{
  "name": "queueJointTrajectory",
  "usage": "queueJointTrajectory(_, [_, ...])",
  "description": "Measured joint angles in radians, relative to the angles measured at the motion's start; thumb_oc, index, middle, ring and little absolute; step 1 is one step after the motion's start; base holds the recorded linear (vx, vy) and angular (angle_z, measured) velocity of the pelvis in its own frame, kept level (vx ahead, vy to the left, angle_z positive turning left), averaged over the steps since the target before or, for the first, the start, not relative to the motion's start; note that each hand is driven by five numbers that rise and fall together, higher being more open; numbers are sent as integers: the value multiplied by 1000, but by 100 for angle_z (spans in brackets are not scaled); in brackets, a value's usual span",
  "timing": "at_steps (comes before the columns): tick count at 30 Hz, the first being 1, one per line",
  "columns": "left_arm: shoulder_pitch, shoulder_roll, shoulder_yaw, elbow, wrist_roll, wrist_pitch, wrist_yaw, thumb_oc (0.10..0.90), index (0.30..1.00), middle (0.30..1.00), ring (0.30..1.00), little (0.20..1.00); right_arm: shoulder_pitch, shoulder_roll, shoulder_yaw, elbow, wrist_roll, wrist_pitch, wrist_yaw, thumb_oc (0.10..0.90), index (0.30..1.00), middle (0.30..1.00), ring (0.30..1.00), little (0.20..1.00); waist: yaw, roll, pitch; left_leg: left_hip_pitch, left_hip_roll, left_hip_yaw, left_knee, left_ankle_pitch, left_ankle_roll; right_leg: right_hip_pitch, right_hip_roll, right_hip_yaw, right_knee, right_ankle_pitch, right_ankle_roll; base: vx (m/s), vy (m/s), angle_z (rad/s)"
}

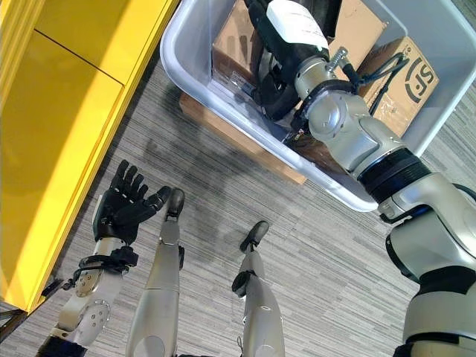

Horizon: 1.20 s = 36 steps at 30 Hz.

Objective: Move parts from the plastic box to the shelf.

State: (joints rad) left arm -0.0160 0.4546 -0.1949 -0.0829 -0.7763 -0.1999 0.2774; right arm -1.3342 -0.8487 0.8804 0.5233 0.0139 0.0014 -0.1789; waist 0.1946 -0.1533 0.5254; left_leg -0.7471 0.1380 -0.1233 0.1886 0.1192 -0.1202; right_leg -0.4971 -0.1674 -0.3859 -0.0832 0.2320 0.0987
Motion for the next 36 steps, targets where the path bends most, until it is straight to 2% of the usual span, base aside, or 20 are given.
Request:
queueJointTrajectory(3, [0, 0, -1, 0, 1, -1, 0, 900, 1000, 1000, 1000, 1000, 31, 12, -45, 2, 25, -2, -1, 900, 1000, 1000, 1000, 1000, 0, 0, 0, 0, 0, 1, 1, 0, 0, -1, 0, 1, 0, 1, 0, 0, 0, 0])
queueJointTrajectory(10, [2, 0, -1, 0, 1, -2, -1, 900, 1000, 1000, 1000, 1000, 80, 55, -71, 37, 94, -5, 18, 900, 1000, 1000, 1000, 1000, 0, 0, 0, 3, 1, 4, 1, 0, -1, 0, 2, 6, 0, 2, -2, 7, -6, 0])
queueJointTrajectory(12, [2, 0, -4, 0, 1, -2, -3, 900, 1000, 1000, 1000, 1000, 78, 62, -63, 86, 105, -15, 32, 900, 1000, 1000, 1000, 1000, 4, 0, 0, 2, 2, 3, 1, 0, -1, 0, 2, 6, 0, 2, -2, 0, 0, 0])
queueJointTrajectory(14, [6, 2, -4, 0, 1, -2, -4, 900, 1000, 1000, 1000, 1000, 47, 56, 11, 125, 77, -19, 44, 900, 1000, 1000, 1000, 1000, 3, 0, 0, 2, 2, 3, 1, 0, -1, 0, 2, 6, 0, 2, -2, 0, 0, 0])
queueJointTrajectory(15, [7, 2, -4, 0, 1, -2, -5, 900, 1000, 1000, 1000, 1000, 22, 50, 74, 145, 42, -19, 55, 900, 1000, 1000, 1000, 1000, 3, 0, 0, 2, 2, 3, 2, 0, -1, 0, 3, 5, 0, 2, -2, 0, 0, 0])
queueJointTrajectory(18, [11, 2, -5, 0, 1, -2, -8, 900, 1000, 1000, 1000, 1000, -28, 32, 172, 158, -43, -19, 83, 900, 1000, 1000, 1000, 1000, 2, -1, -1, 1, 2, 2, 1, 1, -1, 0, 3, 4, 0, 2, -2, 0, 0, 0])
queueJointTrajectory(22, [14, 7, -4, 0, 7, -2, -21, 900, 1000, 1000, 1000, 1000, -135, -20, 399, 148, -278, -28, 117, 900, 1000, 1000, 1000, 1000, 2, -2, -2, 1, 0, -3, 1, 2, -3, 3, 5, -1, 0, 1, -1, 0, 0, 0])
queueJointTrajectory(24, [15, 15, -4, 0, 9, -2, -31, 900, 1000, 1000, 1000, 1000, -176, -44, 468, 138, -431, -47, 144, 900, 1000, 1000, 1000, 1000, 2, -3, -2, 4, 1, -10, 0, 3, -4, 10, 7, -7, 0, 0, -1, 9, -17, 4])
queueJointTrajectory(26, [17, 26, -5, -1, 20, -2, -36, 900, 1000, 1000, 1000, 1000, -180, -48, 470, 150, -561, -60, 168, 900, 1000, 1000, 1000, 1000, 6, -4, -2, 7, 0, -20, 0, 3, -6, 19, 9, -15, 0, -2, 1, 7, -11, 9])
queueJointTrajectory(31, [25, 68, 2, 0, 61, -2, -47, 900, 1000, 1000, 1000, 1000, -166, -62, 449, 155, -759, -68, 206, 900, 1000, 1000, 1000, 1000, 35, -14, -9, 6, 0, -25, -1, 5, -7, 21, 10, -17, 1, -3, 1, 2, 2, 2])
queueJointTrajectory(36, [28, 80, 5, 0, 97, 2, -47, 900, 1000, 1000, 1000, 1000, -158, -68, 450, 149, -843, -72, 237, 900, 1000, 1000, 1000, 1000, 38, -42, -28, 1, -1, -30, -1, 5, -8, 20, 11, -23, 0, -5, 4, 4, 4, 2])
